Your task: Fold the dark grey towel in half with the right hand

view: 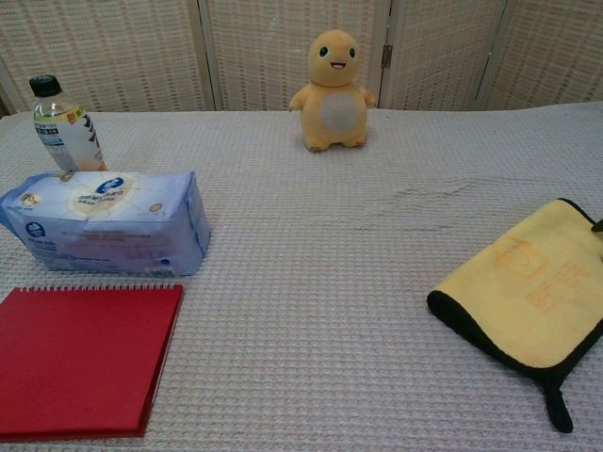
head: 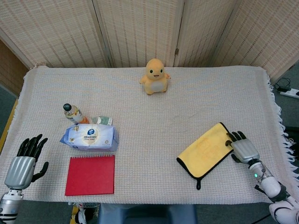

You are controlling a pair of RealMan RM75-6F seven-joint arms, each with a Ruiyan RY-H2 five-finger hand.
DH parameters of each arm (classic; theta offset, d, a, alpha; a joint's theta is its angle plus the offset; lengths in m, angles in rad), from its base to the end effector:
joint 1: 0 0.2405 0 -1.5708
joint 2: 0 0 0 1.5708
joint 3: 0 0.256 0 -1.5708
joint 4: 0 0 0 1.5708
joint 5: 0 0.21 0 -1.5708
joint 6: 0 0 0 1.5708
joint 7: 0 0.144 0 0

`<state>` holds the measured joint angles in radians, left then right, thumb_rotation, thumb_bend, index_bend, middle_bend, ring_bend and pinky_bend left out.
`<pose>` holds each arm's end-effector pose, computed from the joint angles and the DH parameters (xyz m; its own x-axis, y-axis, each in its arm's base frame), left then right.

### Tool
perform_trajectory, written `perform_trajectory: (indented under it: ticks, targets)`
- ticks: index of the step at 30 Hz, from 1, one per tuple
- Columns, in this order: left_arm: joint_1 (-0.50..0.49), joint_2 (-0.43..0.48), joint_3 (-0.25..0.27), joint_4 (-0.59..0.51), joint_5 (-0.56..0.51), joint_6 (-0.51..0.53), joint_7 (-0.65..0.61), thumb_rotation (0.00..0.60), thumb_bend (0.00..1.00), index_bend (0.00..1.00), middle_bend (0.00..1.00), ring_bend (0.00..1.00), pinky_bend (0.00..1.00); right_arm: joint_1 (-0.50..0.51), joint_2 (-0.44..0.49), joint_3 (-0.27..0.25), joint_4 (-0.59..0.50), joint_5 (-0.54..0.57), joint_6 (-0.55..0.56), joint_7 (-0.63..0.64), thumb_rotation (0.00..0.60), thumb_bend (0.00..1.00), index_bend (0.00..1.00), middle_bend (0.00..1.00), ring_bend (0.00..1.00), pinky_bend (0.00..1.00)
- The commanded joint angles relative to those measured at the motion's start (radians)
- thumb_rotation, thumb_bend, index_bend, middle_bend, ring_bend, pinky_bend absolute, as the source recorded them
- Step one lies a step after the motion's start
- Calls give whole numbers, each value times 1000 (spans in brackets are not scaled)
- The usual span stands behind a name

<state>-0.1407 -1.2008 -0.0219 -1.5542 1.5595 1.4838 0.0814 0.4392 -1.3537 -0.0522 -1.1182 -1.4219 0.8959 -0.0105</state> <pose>-0.2989 0.1921 0.1306 0.4542 0.0021 0.8909 0.8847 -0.1189 -0.4507 -0.3663 -0.2796 0.0655 0.6531 -0.4191 0.6306 -0.7469 -0.2198 0.6275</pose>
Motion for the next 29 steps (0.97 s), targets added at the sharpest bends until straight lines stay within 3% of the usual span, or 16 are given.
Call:
perform_trajectory:
  ticks: [1,8,12,16,20,24,29]
  targets:
    - [1,0,0,-1,2,1,1,600,498,0,0,0,0,-18,30,4,-30,-14,45,49,600,470,348,104,0,0]
    - [-1,-2,3,-4,11,2,3,600,498,0,0,0,0,-98,147,12,-143,-66,242,162,600,470,322,102,0,0]
    - [-1,-3,6,-8,21,6,6,600,498,0,0,0,0,-159,221,20,-247,-70,359,163,600,470,230,73,0,0]
    - [-2,-1,8,-13,26,6,3,600,498,0,0,0,0,-254,307,27,-424,-77,535,89,600,470,72,8,0,0]
    - [-8,0,10,-17,31,-5,-1,600,498,0,0,0,0,-375,306,23,-548,-76,727,-50,600,469,7,0,0,0]
    - [-14,1,22,-22,48,-16,1,600,498,0,0,0,0,-438,328,-10,-625,-103,781,-107,600,470,0,0,0,0]
    - [-16,-2,31,-25,55,-24,15,600,498,0,0,0,0,-447,332,-4,-641,-103,769,-143,600,470,0,0,0,0]
